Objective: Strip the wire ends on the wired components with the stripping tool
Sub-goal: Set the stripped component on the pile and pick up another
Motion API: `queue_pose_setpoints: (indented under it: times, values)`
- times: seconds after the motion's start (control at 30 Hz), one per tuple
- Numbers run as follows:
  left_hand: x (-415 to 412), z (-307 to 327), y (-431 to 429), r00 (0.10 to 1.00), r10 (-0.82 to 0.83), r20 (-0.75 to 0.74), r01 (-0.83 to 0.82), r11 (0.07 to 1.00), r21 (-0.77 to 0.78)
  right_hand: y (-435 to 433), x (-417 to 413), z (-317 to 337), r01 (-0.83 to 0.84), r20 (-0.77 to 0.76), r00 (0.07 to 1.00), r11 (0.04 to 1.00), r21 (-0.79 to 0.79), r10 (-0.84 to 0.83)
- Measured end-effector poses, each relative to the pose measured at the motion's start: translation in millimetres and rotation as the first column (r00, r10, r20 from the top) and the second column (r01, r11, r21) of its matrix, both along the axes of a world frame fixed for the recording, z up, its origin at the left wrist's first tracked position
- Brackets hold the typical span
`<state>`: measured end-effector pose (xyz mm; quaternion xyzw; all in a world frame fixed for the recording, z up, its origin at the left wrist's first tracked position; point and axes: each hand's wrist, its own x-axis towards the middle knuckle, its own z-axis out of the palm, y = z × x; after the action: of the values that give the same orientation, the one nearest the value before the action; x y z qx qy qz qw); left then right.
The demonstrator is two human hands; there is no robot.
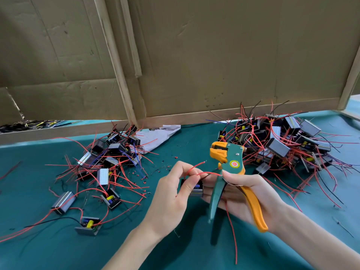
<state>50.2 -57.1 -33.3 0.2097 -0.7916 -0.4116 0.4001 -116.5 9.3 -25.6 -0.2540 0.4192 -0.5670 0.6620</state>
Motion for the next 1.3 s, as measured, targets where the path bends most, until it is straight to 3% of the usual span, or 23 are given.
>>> queue_pose_setpoints:
  times: [0.07,0.17,0.37,0.53,0.97,1.03,1.13,1.2,1.3]
  values:
    - [1.1,-0.1,-1.5,1.000,0.020,-0.017,-0.020,1.000,0.000,5.3,-4.7,-6.0,-0.072,0.145,0.986,0.993,-0.092,0.085]
    - [1.9,-2.0,-3.8,0.999,0.046,-0.006,-0.046,0.999,-0.007,4.5,-12.4,-12.5,-0.090,0.069,0.993,0.988,-0.127,0.099]
    - [2.0,-11.8,-8.4,0.993,0.095,0.074,-0.100,0.993,0.059,6.9,-10.7,-17.2,0.119,-0.169,0.975,0.980,-0.158,-0.145]
    - [1.1,-11.5,-14.4,0.994,0.105,0.029,-0.108,0.973,0.203,10.3,-10.7,-8.6,0.173,-0.465,0.814,0.910,-0.376,-0.347]
    - [3.8,3.4,-17.3,0.958,0.181,-0.222,-0.099,0.936,0.338,13.9,-11.3,-5.5,0.167,-0.527,0.753,0.888,-0.428,-0.395]
    - [8.1,11.9,-18.5,0.944,0.203,-0.259,-0.109,0.936,0.336,14.3,-14.7,-2.6,0.127,-0.502,0.790,0.895,-0.427,-0.352]
    - [10.7,28.9,-21.6,0.942,0.203,-0.266,-0.136,0.958,0.251,15.8,-16.8,2.6,-0.026,-0.252,0.965,0.926,-0.376,-0.075]
    - [6.3,45.3,-25.0,0.957,0.154,-0.245,-0.108,0.976,0.190,17.4,-15.9,5.4,-0.159,-0.143,0.983,0.927,-0.340,0.116]
    - [-5.0,68.6,-31.0,0.981,0.037,-0.192,-0.019,0.995,0.095,17.8,-17.3,5.8,-0.241,-0.063,0.970,0.914,-0.328,0.233]
